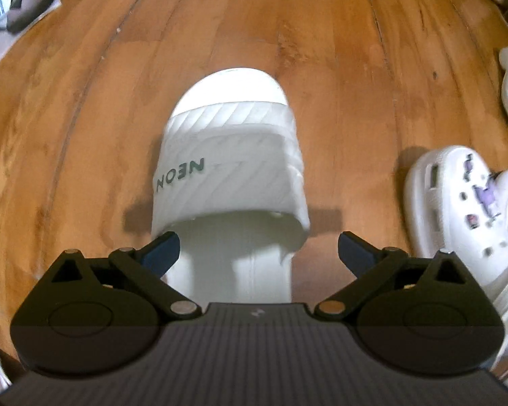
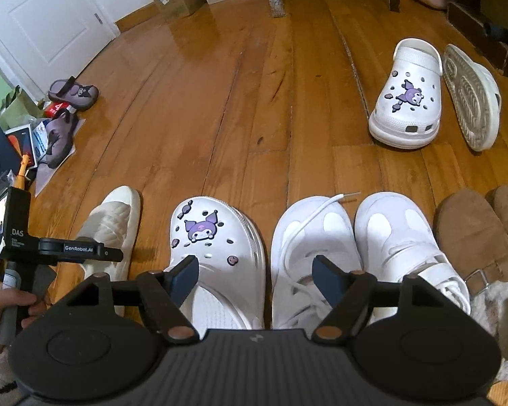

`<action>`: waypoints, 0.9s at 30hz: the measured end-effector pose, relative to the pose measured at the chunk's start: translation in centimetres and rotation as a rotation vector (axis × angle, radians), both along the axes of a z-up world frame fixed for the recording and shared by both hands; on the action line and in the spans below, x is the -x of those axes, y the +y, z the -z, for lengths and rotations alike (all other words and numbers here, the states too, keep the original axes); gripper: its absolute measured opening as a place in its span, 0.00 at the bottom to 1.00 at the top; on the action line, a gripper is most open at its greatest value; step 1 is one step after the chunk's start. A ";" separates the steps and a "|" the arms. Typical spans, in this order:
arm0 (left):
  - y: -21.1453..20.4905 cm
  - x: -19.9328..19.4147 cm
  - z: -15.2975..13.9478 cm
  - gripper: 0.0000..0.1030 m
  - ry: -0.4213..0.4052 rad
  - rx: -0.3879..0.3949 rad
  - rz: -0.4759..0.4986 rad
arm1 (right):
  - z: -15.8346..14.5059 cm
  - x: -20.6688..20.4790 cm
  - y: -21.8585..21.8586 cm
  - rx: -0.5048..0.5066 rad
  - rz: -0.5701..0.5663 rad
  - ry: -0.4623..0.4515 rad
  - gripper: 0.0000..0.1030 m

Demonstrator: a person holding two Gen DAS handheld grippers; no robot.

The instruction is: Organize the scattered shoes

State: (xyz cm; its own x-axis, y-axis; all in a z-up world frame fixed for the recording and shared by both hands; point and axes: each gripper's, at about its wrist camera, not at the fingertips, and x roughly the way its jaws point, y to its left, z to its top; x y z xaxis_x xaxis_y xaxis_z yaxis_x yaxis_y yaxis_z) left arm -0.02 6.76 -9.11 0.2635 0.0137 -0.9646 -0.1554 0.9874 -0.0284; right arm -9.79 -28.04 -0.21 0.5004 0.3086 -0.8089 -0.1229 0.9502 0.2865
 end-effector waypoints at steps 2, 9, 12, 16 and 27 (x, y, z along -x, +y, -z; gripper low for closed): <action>1.7 0.3 0.3 0.99 0.017 -0.057 -0.075 | -0.1 0.1 0.0 -0.001 -0.003 -0.003 0.73; 4.5 2.1 -1.2 0.99 -0.020 0.190 -0.125 | -0.6 0.5 -1.3 -0.029 0.031 -0.009 0.73; 3.6 3.0 -3.5 0.99 -0.109 0.400 -0.053 | -0.9 0.4 -2.4 -0.066 0.059 0.001 0.73; 1.5 2.3 -6.3 0.99 -0.167 0.522 -0.067 | -1.6 -0.2 -4.3 -0.193 0.139 0.013 0.73; -17.5 -10.1 -14.9 1.00 -0.164 0.388 0.300 | -4.6 -4.6 -12.6 -0.168 0.268 -0.042 0.78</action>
